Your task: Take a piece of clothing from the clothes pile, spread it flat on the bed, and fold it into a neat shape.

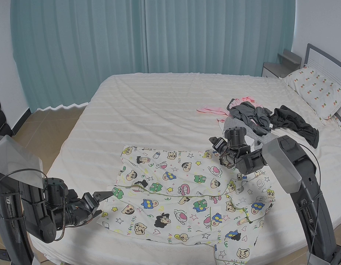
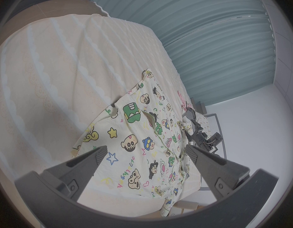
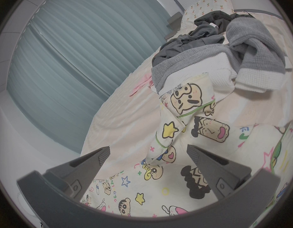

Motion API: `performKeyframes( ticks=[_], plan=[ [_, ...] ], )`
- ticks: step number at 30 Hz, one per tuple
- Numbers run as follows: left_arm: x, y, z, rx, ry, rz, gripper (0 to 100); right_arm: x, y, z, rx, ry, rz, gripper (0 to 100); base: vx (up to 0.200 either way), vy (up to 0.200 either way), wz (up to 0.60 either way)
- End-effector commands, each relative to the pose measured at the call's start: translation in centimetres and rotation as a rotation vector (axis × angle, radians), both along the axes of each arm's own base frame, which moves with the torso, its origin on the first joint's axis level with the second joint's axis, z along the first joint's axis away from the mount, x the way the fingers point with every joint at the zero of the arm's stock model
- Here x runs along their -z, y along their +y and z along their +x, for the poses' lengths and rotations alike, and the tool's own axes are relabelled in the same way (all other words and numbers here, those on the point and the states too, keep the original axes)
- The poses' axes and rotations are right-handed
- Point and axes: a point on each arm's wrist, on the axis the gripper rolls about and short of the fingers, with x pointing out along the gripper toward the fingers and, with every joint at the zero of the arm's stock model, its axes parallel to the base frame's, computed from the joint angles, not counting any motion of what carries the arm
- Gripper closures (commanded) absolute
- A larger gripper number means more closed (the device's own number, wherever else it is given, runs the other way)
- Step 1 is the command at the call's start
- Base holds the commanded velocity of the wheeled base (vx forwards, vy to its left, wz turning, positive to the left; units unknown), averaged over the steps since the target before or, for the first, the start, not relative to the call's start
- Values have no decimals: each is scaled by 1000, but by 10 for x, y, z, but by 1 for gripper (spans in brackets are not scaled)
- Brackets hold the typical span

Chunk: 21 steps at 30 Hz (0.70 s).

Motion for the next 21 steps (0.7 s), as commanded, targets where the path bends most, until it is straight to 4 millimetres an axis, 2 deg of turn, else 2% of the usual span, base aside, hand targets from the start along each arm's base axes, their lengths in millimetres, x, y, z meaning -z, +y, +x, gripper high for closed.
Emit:
performKeyframes(
  ticks=[1, 2, 4, 7, 9, 10, 13, 14, 15, 21],
  plan=[
    [-1, 0, 1, -1, -16, -1, 0, 56, 1, 2, 11, 119, -32, 0, 0, 0, 0],
    [-1, 0, 1, -1, -16, -1, 0, 81, -1, -5, 23, 197, -43, 0, 0, 0, 0],
    [-1, 0, 1, -1, -16, -1, 0, 101, -3, -11, 63, 268, -28, 0, 0, 0, 0],
    [-1, 0, 1, -3, -16, -1, 0, 110, -5, -15, 120, 307, -7, 0, 0, 0, 0],
    [-1, 0, 1, -3, -16, -1, 0, 104, -5, -13, 135, 298, 2, 0, 0, 0, 0],
    [-1, 0, 1, -2, -16, 0, 0, 98, -5, -12, 140, 291, 1, 100, 0, 0, 0],
    [-1, 0, 1, -4, -15, 0, 0, 74, -3, -7, 148, 256, 7, 100, 0, 0, 0],
    [-1, 0, 1, -4, -16, 0, 0, 72, -3, -7, 148, 255, 8, 100, 0, 0, 0],
    [-1, 0, 1, -4, -16, 0, 0, 60, -3, -5, 150, 236, 13, 100, 0, 0, 0],
    [-1, 0, 1, -2, -15, 0, 0, 39, -2, -1, 157, 185, 27, 100, 0, 0, 0]
  ],
)
